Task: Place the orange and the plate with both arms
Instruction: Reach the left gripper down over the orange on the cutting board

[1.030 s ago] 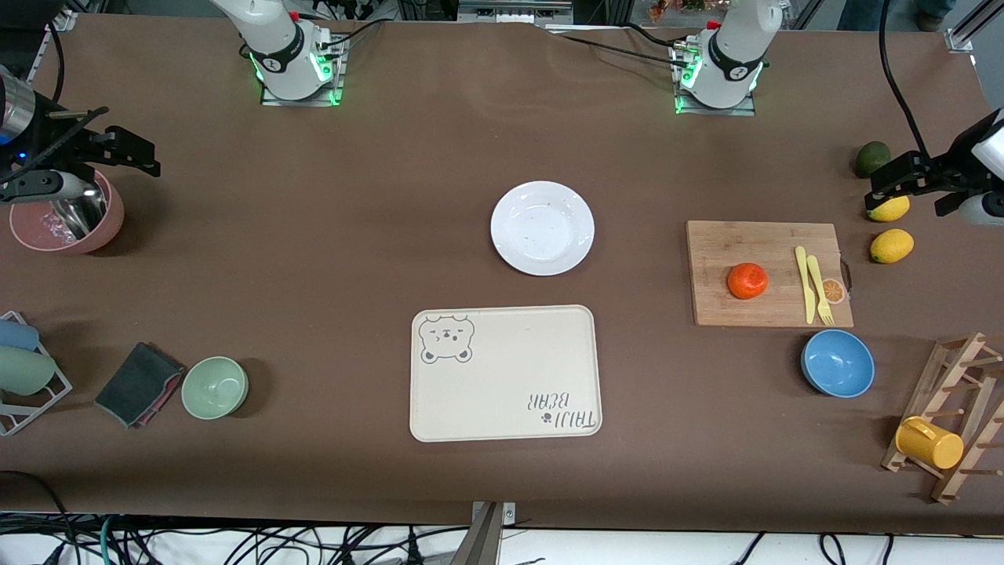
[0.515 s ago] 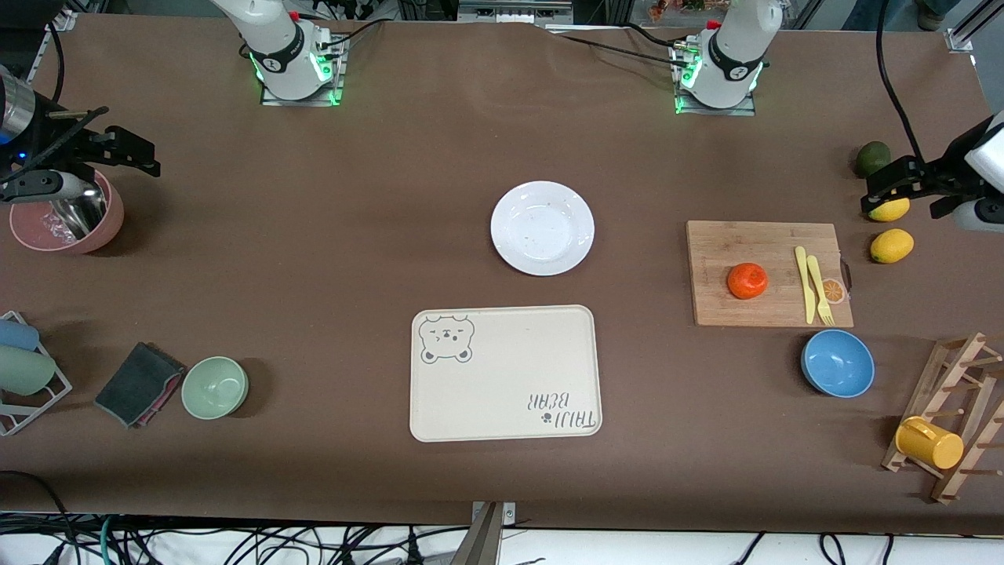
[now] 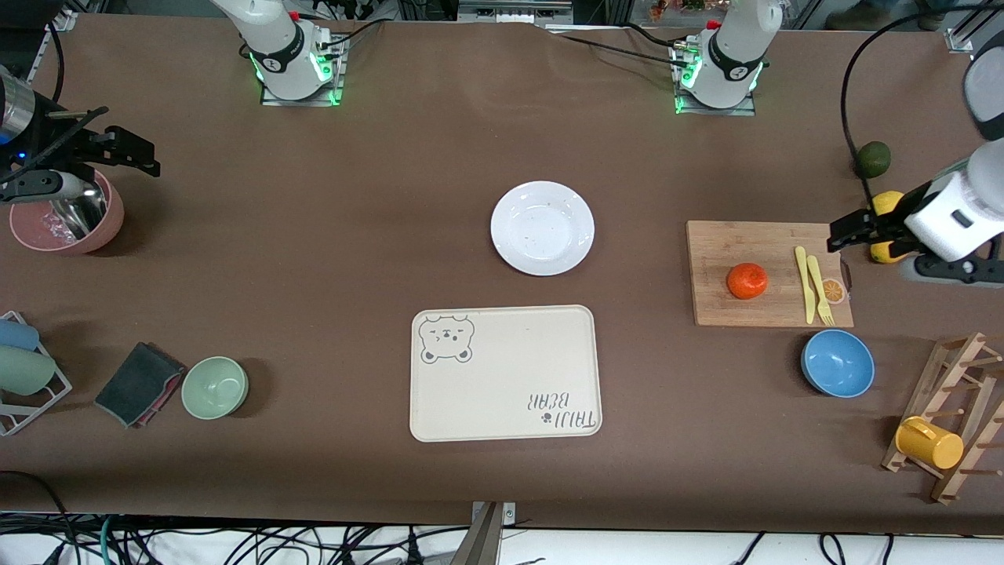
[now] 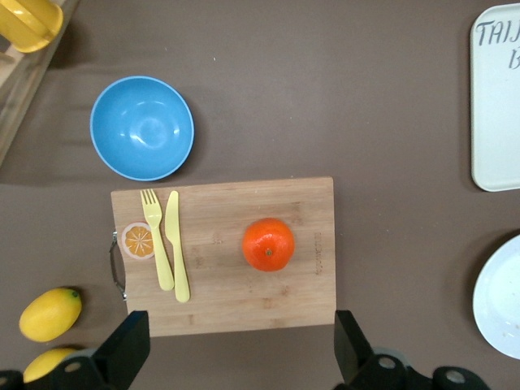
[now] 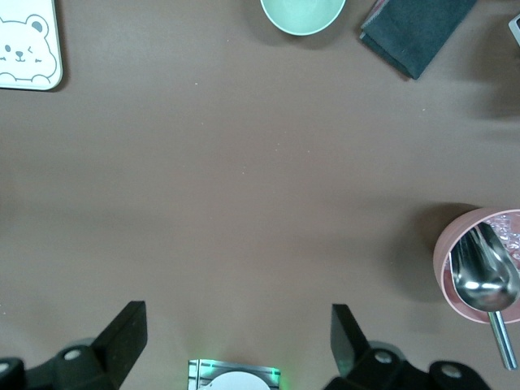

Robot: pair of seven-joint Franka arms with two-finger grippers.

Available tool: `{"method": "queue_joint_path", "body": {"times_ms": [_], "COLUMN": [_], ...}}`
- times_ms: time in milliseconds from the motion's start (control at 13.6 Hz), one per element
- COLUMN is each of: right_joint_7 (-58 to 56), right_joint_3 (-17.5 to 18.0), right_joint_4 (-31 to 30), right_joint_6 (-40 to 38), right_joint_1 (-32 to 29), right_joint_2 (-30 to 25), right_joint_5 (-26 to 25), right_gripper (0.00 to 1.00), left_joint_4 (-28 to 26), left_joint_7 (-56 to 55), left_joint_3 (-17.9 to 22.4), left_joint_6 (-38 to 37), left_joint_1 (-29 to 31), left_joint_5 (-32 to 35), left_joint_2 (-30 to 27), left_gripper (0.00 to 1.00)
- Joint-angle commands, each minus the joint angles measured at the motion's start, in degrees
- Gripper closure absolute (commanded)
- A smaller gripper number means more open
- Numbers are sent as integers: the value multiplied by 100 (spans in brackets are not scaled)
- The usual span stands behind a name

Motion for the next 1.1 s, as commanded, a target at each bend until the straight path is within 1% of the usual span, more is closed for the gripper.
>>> {"method": "queue_joint_path", "body": {"times_ms": [0, 221, 368, 736, 810, 957, 1030], "right_joint_7": [-86, -86, -86, -86, -86, -86, -86], "right_joint_3": [-2, -2, -2, -2, -2, -2, -2], "right_joint_4": [59, 59, 59, 59, 59, 59, 59], "right_joint_6": [-69, -69, -69, -69, -69, -69, -69], "right_joint_1": [-35, -35, -35, -35, -35, -35, -35], "right_joint_2": [-14, -14, -14, -14, -14, -14, -14], "right_joint_5": [52, 43, 52, 43, 43, 52, 52], "right_gripper": [0, 0, 0, 0, 0, 0, 0], "left_joint_4": [-794, -1647, -2008, -1974, -1974, -1974, -1974], "left_joint_7": [31, 31, 31, 31, 31, 31, 31], "left_joint_3": [-21, -56, -57, -92, -100, -92, -100], "left_joint_6": [745, 1783, 2346, 2892, 3050, 3139, 3200], "left_joint_1": [-12, -12, -21, -38, -73, -74, -74], "left_joint_5": [166, 166, 166, 174, 174, 174, 174], "left_joint_2": [-171, -171, -92, 794, 935, 1155, 1191], "left_gripper": [0, 0, 0, 0, 0, 0, 0]}}
